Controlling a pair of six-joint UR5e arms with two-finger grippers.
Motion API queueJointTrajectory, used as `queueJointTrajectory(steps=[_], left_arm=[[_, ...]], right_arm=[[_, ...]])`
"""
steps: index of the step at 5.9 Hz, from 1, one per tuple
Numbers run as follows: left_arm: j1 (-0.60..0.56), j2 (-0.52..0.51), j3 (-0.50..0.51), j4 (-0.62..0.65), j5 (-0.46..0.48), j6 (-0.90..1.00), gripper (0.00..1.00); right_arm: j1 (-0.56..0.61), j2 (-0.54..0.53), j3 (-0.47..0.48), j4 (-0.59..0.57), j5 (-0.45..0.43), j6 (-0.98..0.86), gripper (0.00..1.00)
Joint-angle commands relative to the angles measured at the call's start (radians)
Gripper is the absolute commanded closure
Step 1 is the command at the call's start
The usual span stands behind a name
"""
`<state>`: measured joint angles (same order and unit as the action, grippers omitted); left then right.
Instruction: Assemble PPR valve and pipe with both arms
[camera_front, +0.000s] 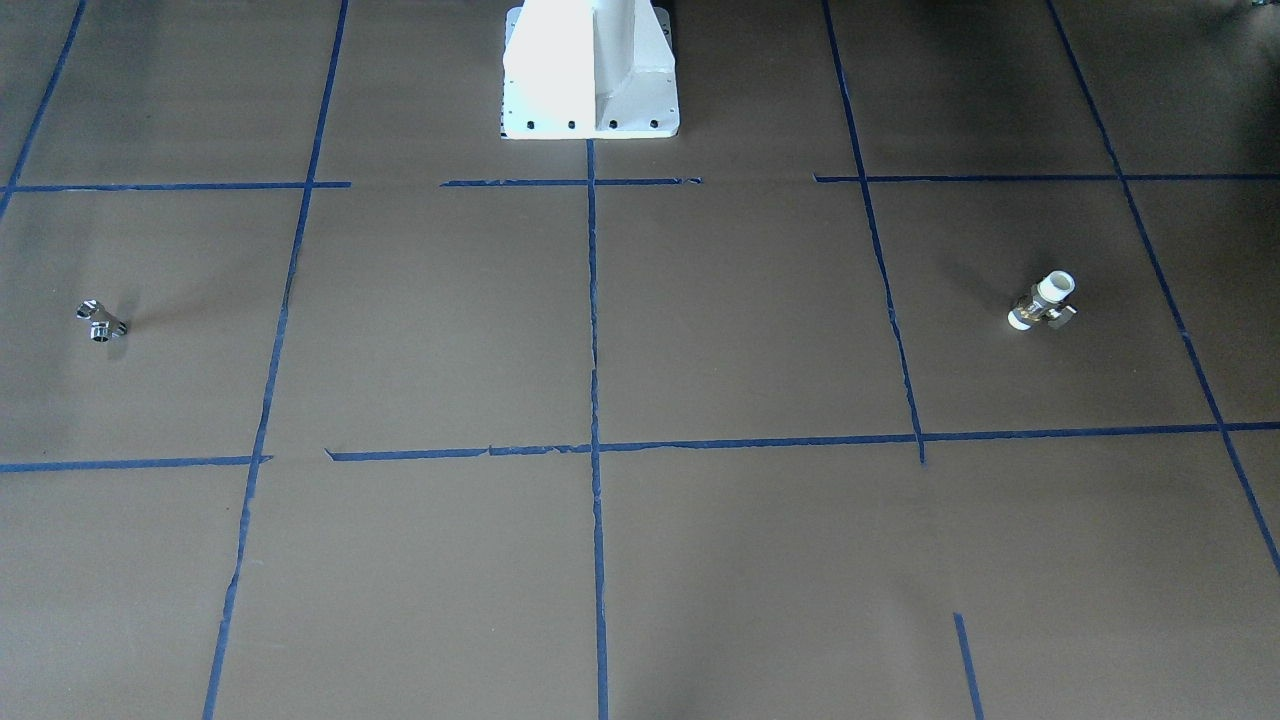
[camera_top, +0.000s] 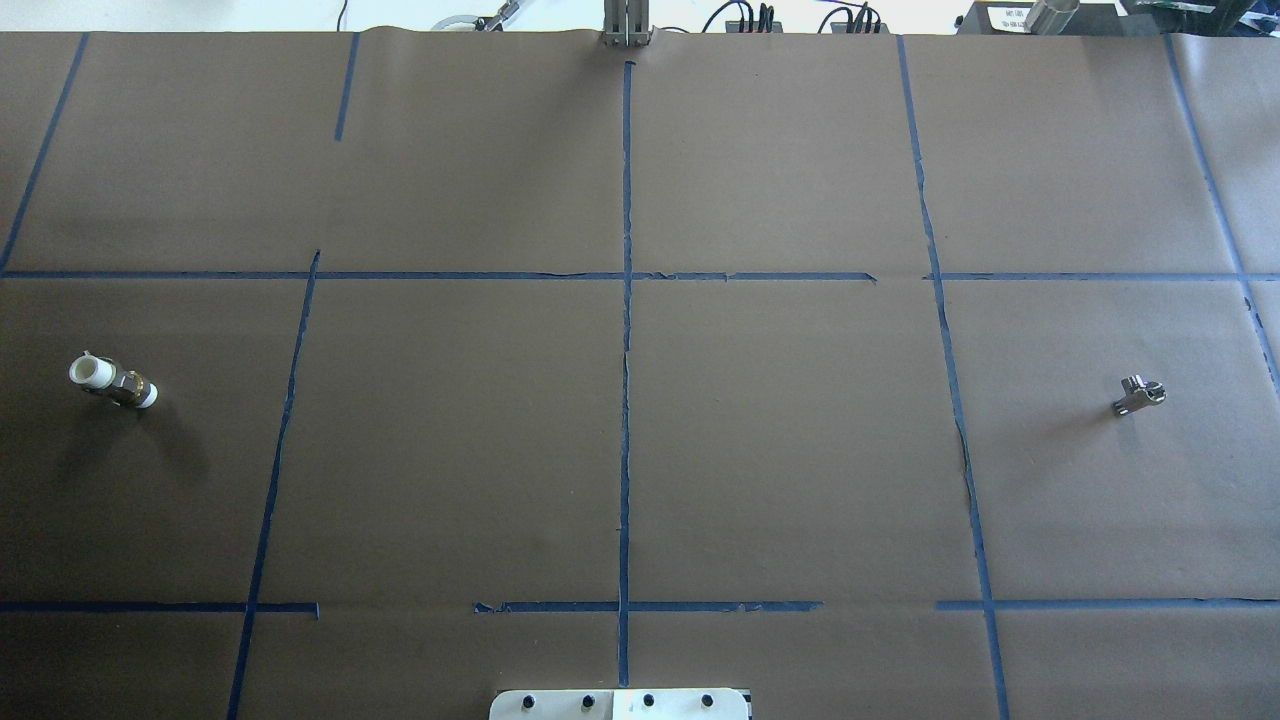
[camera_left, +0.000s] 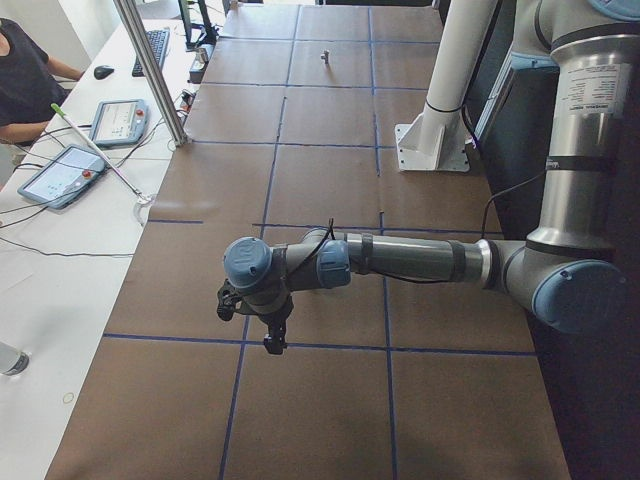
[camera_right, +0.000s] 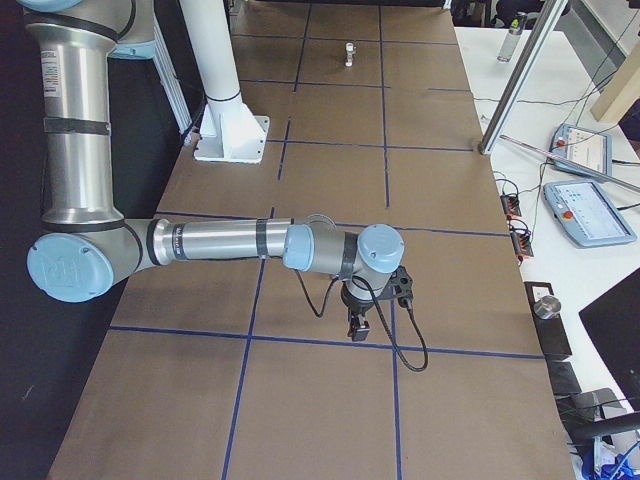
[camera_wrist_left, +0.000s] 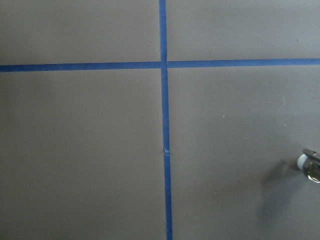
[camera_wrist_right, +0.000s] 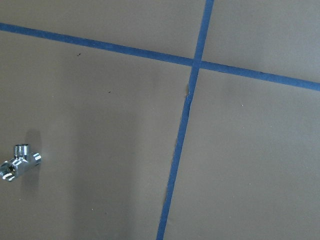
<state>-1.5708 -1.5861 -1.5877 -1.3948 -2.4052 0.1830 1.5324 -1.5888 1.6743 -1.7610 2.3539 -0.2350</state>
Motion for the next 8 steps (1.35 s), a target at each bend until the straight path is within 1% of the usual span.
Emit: queueJointTrajectory(steps=[1, 3, 6, 7, 8], left_arm=[[0.002, -0.006, -0.030, -0.007, -0.009, -0.005, 0.00], [0.002, 0.009, -0.051, -0.007, -0.006, -0.010, 0.00], [0.003, 0.020, -0.052, -0.010, -0.009, 0.001, 0.00], [0.008, 0.037, -0.051, -0.050, -0.008, 0.001, 0.00], [0.018, 0.069, -0.037, -0.167, -0.006, -0.003, 0.00]], right_arm=[[-0.001, 0.000, -0.001, 0.000, 0.001, 0.000, 0.00], [-0.003, 0.000, -0.004, 0.000, 0.001, -0.001, 0.00], [-0.004, 0.000, -0.008, 0.000, 0.004, -0.003, 0.00], [-0.009, -0.002, -0.010, 0.002, 0.011, -0.006, 0.00], [-0.027, -0.002, -0.008, 0.002, 0.027, -0.007, 0.00]])
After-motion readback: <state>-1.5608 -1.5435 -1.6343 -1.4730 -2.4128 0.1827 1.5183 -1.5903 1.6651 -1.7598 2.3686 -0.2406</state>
